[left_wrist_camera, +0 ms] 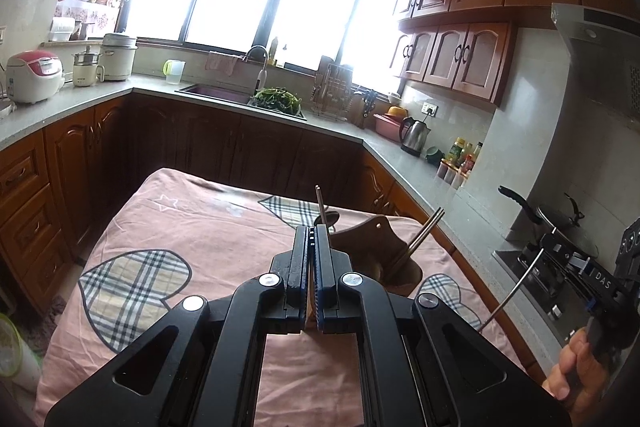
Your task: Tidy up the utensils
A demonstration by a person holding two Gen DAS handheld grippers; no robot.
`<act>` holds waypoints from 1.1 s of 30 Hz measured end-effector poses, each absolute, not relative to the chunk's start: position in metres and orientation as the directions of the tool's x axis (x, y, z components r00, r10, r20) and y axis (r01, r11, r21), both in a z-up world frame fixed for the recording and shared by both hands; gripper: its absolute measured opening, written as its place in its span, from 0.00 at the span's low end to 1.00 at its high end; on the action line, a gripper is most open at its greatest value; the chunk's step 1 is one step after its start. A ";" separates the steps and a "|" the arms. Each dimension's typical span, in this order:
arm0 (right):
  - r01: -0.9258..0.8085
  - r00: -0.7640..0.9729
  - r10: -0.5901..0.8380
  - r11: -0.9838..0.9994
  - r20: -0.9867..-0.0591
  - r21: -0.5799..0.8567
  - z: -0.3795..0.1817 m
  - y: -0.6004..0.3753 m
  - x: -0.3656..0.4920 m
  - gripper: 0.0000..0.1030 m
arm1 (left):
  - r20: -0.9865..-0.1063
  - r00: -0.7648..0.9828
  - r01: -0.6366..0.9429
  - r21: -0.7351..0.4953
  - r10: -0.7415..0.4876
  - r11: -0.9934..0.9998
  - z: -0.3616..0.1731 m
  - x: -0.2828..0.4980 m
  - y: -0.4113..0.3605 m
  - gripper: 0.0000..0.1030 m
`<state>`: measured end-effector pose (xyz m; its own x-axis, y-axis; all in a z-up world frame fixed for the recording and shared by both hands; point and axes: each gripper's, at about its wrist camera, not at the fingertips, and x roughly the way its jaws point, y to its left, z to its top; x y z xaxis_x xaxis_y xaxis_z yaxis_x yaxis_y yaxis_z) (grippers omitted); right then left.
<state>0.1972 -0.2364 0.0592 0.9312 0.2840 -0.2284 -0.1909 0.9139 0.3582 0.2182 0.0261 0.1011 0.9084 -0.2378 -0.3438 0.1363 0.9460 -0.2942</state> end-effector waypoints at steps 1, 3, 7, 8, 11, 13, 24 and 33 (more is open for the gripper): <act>-0.191 0.933 0.282 0.914 -0.223 0.357 0.062 -0.237 0.200 0.04 | -0.337 0.912 0.135 -0.294 -0.235 0.946 0.103 0.222 0.026 0.02; -0.192 0.938 0.277 0.915 -0.209 0.354 0.067 -0.238 0.206 0.04 | -0.326 0.918 0.131 -0.293 -0.227 0.947 0.107 0.229 0.025 0.02; -0.197 0.944 0.273 0.917 -0.184 0.345 0.077 -0.238 0.218 0.04 | -0.304 0.929 0.123 -0.289 -0.213 0.949 0.115 0.244 0.025 0.02; -0.199 0.946 0.271 0.918 -0.177 0.343 0.080 -0.238 0.221 0.04 | -0.301 0.931 0.120 -0.287 -0.208 0.950 0.116 0.248 0.025 0.02; -0.199 0.951 0.265 0.919 -0.160 0.340 0.086 -0.239 0.231 0.04 | -0.290 0.937 0.108 -0.285 -0.193 0.952 0.119 0.260 0.024 0.02; -0.198 0.955 0.260 0.919 -0.145 0.340 0.088 -0.239 0.238 0.04 | -0.286 0.941 0.097 -0.285 -0.181 0.954 0.119 0.268 0.023 0.02; -0.180 0.969 0.224 0.929 -0.104 0.324 0.091 -0.238 0.288 0.04 | -0.264 0.959 0.041 -0.228 -0.102 0.973 0.112 0.319 0.007 0.02; -0.152 0.975 0.193 0.940 -0.110 0.306 0.066 -0.237 0.315 0.04 | -0.307 0.948 0.033 -0.172 -0.085 0.985 0.084 0.349 -0.015 0.02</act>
<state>0.3155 -0.2374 0.0663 0.9750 0.1931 -0.1100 -0.1517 0.9400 0.3055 0.3488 -0.0148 0.0842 0.9478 -0.0852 -0.3071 0.0328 0.9845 -0.1721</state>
